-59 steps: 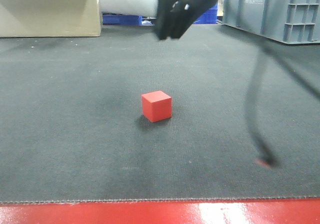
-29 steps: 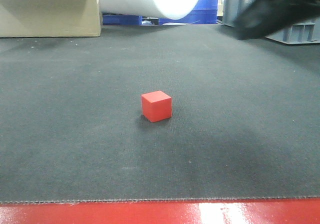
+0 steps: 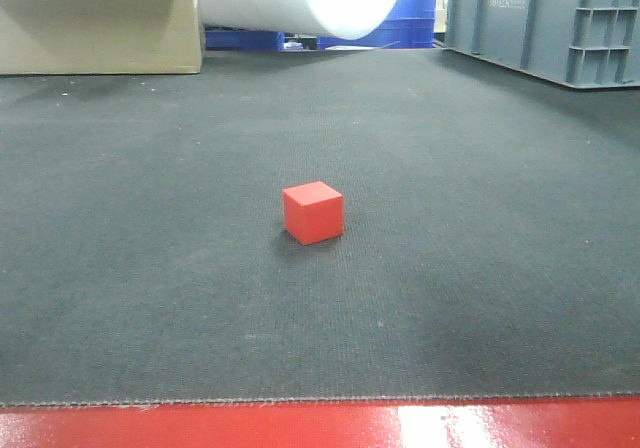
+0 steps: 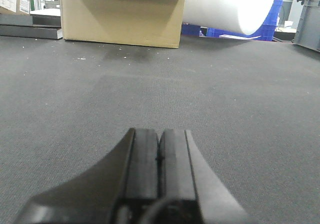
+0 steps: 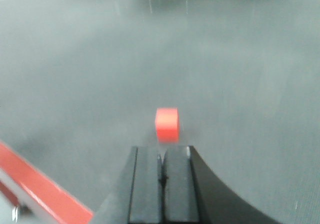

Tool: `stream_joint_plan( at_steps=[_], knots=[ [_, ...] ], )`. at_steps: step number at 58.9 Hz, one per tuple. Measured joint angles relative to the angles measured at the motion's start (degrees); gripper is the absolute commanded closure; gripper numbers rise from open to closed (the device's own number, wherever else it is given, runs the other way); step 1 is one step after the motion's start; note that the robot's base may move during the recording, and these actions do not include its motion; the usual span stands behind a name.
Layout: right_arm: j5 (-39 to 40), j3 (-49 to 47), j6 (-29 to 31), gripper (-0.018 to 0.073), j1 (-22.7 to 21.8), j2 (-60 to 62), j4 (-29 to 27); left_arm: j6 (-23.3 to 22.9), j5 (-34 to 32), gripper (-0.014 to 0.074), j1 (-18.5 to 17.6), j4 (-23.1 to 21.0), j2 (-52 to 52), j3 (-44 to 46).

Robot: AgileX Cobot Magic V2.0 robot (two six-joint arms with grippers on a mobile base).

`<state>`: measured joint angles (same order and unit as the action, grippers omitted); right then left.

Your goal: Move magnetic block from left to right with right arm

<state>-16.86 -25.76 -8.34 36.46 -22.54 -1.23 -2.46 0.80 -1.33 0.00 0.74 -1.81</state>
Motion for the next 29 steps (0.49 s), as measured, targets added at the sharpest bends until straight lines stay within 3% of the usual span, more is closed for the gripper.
stream_joint_plan(
  at_steps=[29],
  knots=[
    [-0.4,0.0,-0.1,0.0501,0.0,3.5,0.0,0.0,0.0,0.0713,0.0,0.0,0.0,0.0]
  ],
)
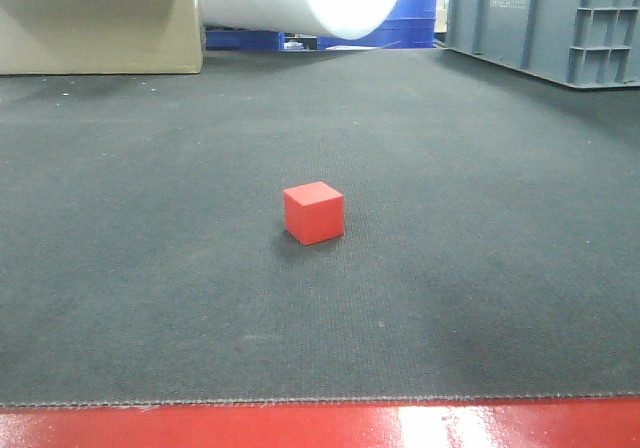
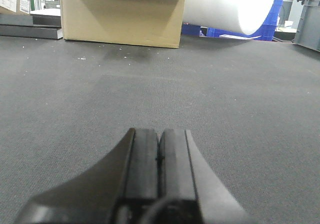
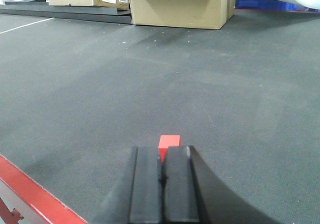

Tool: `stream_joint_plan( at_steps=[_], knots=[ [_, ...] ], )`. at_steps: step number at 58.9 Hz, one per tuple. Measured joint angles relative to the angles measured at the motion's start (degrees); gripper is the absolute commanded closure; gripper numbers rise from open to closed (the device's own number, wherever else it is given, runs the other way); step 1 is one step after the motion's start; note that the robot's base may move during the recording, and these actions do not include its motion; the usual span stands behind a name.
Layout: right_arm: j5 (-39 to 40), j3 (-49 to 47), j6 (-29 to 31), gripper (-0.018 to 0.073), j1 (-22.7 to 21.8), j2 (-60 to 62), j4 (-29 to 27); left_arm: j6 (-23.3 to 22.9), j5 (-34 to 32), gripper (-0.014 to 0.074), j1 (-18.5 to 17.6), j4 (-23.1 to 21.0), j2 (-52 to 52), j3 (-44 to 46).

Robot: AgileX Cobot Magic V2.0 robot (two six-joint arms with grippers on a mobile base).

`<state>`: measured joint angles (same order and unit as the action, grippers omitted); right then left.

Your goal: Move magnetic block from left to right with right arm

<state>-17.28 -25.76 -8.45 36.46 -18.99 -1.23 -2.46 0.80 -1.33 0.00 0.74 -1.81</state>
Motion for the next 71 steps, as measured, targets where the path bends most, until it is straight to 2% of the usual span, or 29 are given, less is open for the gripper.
stream_joint_plan(
  at_steps=[11,17,23,34,44,50,59,71],
  knots=[
    [0.0,0.2,0.0,0.0501,-0.3,0.0,0.0,0.0,0.0,0.0713,0.0,0.0,0.0,0.0],
    [-0.3,0.3,0.0,0.0501,-3.6,0.0,0.0,0.0,0.0,0.0713,0.0,0.0,0.0,0.0],
    [-0.3,0.4,0.5,0.0501,-10.5,0.1,0.0,0.0,0.0,0.0713,0.0,0.0,0.0,0.0],
    [3.6,5.8,3.1,0.0501,-26.7,3.0,0.0,0.0,0.0,0.0713,0.0,0.0,0.0,0.0],
    [9.1,14.7,3.4,0.0501,-35.4,9.7,-1.2,0.0,0.0,0.0713,0.0,0.0,0.0,0.0],
    [10.8,19.7,3.6,0.0501,-37.8,14.2,-2.0,0.0,0.0,0.0712,0.0,0.0,0.0,0.0],
    [13.2,26.4,3.6,0.0501,-38.6,19.1,-2.2,0.0,0.0,0.0713,0.0,0.0,0.0,0.0],
    [13.6,27.5,3.7,0.0501,-38.6,19.4,-2.2,0.0,0.0,0.0713,0.0,0.0,0.0,0.0]
  ],
)
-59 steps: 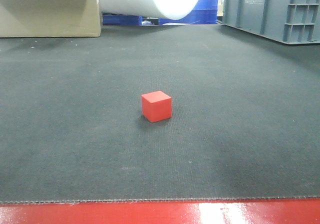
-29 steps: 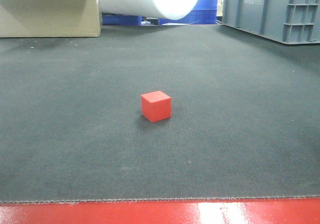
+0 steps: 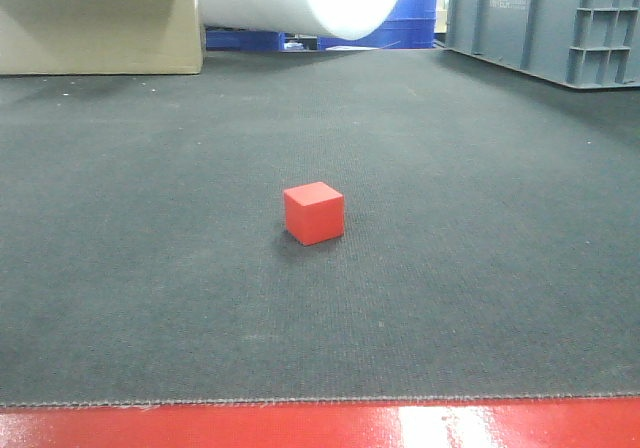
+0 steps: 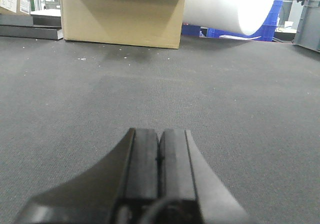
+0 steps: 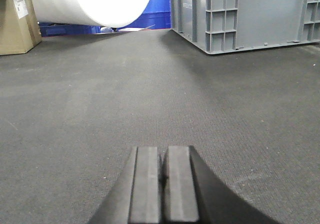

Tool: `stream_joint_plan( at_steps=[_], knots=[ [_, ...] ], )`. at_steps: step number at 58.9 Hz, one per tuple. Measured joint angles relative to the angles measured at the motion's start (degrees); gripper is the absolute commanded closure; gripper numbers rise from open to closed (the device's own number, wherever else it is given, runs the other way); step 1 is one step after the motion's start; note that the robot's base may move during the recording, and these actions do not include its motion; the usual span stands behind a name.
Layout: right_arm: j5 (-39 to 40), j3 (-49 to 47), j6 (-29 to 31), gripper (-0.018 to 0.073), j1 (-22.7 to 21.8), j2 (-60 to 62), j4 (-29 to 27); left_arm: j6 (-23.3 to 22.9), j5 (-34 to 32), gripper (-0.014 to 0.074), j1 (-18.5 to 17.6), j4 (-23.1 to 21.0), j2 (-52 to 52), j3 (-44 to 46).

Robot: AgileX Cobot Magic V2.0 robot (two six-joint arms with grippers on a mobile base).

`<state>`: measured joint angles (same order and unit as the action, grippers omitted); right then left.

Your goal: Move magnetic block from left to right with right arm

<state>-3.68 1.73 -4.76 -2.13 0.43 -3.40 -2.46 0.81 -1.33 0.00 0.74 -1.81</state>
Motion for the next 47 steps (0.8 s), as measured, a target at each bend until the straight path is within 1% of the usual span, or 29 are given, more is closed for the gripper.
stream_joint_plan(
  at_steps=[47],
  knots=[
    [0.1,0.0,0.0,0.0501,0.0,0.0,0.0,0.0,0.0,0.0712,0.0,0.0,0.0,0.0]
  ],
)
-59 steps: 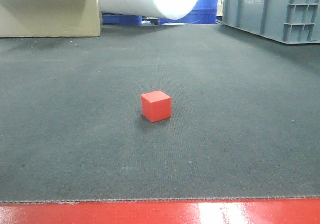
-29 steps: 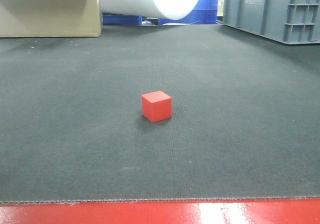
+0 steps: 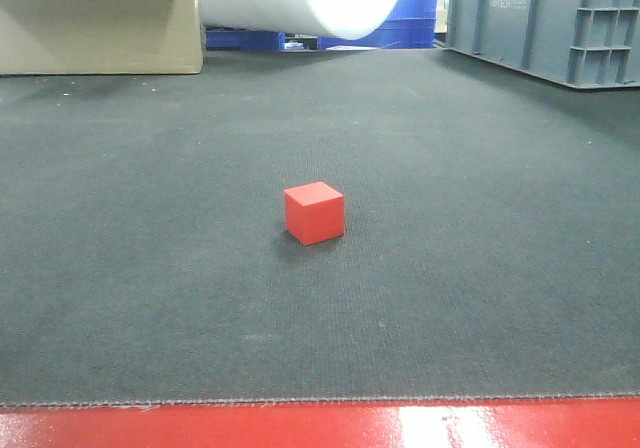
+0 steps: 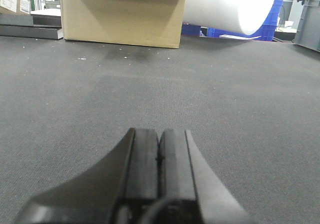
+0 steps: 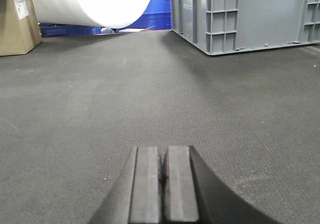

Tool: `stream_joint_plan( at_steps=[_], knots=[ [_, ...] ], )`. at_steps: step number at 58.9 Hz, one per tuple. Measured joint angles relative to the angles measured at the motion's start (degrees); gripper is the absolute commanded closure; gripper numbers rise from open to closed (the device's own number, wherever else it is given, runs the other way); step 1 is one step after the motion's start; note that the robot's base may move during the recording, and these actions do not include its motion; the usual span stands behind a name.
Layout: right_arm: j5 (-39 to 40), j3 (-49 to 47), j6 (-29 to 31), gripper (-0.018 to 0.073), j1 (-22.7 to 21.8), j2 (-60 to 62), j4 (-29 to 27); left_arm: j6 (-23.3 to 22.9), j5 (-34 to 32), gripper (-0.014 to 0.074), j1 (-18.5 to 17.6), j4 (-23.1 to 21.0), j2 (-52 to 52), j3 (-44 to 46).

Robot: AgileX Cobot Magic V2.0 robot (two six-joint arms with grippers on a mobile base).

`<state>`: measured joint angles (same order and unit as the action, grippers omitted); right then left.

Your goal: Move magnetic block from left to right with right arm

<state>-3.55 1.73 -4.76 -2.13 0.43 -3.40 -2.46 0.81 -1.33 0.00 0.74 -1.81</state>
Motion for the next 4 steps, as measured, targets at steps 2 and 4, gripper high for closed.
stream_joint_plan(
  at_steps=[2,4],
  knots=[
    [0.1,0.0,0.0,0.0501,0.0,0.0,0.0,0.0,0.0,0.0712,0.0,0.0,0.0,0.0],
    [0.1,0.0,0.0,0.0501,0.0,0.0,0.0,0.0,0.0,0.0713,0.0,0.0,0.0,0.0]
  ],
)
